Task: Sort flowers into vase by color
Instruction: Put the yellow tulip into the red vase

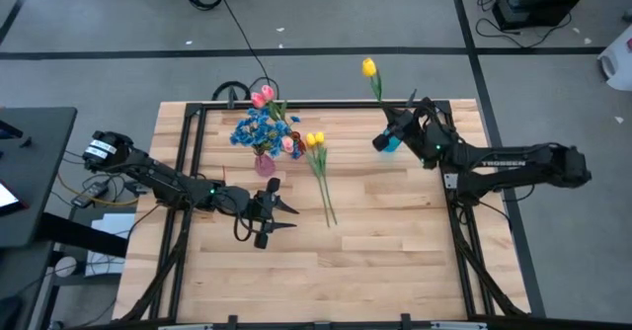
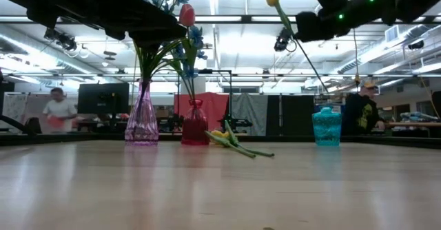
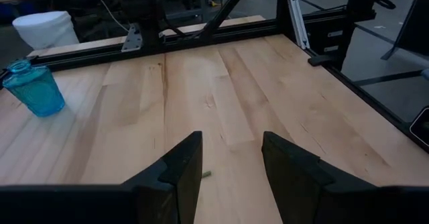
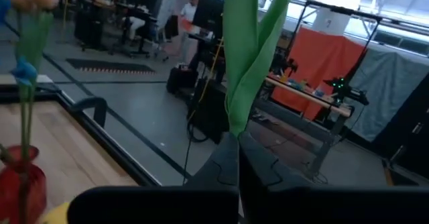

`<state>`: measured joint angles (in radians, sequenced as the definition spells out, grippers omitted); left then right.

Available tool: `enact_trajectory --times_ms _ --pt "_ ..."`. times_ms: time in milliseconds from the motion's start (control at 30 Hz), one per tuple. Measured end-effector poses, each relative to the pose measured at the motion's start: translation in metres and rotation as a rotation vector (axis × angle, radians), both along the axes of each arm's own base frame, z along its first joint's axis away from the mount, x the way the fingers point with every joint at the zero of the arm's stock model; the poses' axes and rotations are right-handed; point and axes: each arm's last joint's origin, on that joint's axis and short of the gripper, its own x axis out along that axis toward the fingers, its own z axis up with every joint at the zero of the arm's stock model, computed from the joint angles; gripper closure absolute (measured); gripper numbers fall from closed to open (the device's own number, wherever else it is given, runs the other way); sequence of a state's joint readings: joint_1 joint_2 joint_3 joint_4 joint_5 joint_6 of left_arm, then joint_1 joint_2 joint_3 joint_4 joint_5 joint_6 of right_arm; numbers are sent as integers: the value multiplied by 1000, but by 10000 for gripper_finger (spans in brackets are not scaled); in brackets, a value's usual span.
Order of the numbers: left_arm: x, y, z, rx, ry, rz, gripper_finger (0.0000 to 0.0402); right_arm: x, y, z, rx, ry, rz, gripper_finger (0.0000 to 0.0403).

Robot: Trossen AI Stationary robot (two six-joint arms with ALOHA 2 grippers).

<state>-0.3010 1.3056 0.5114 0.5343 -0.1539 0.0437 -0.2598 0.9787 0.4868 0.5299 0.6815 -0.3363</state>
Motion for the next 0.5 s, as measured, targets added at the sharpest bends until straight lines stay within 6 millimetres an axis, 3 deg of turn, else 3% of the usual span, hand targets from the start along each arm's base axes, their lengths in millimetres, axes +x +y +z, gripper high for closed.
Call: enact_trajectory --times_ms 500 --pt "0 0 0 2 2 -1 238 -25 -23 -30 -35 -128 -21 400"
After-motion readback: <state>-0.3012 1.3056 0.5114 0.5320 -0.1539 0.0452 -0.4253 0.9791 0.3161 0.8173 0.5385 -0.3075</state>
